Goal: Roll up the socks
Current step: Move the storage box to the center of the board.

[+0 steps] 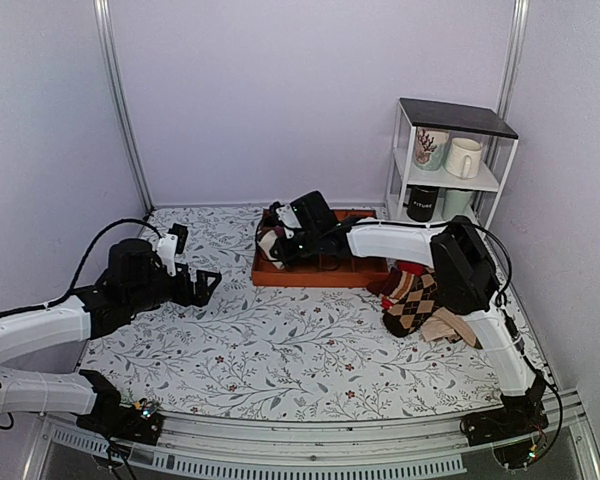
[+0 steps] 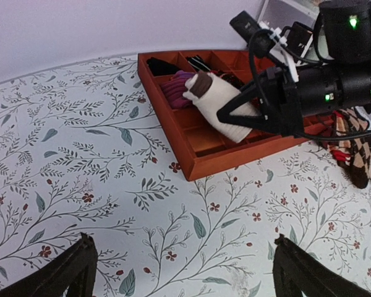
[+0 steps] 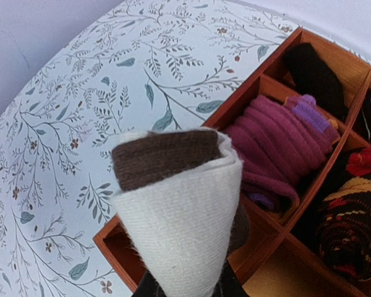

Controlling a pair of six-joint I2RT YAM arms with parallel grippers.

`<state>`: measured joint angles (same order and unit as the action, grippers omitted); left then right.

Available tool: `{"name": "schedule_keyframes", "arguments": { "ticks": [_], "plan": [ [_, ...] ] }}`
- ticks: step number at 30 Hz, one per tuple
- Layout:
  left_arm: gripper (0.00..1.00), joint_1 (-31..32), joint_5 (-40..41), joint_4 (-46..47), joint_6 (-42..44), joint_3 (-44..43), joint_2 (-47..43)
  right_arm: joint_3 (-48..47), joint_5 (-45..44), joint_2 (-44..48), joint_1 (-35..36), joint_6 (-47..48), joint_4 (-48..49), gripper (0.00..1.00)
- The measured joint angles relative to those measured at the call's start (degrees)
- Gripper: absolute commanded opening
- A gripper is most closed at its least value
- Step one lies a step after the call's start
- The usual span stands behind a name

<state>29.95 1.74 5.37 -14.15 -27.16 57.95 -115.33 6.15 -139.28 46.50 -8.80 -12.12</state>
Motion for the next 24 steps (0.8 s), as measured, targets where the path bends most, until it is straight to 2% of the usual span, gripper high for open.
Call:
{"name": "schedule_keyframes", "arguments": {
  "ticks": [15,24],
  "plan": [
    [1.00,-0.02,-0.09,1.18,0.48,0.76,-1.18,-3.15,0.44,-3.56,1.42,-0.63,-7.23,0.00],
    [1.00,-0.02,-0.04,1.18,0.48,0.92,-2.47,1.14,-0.20,0.59,2.16,-0.92,-14.19,0.00]
  ]
}}
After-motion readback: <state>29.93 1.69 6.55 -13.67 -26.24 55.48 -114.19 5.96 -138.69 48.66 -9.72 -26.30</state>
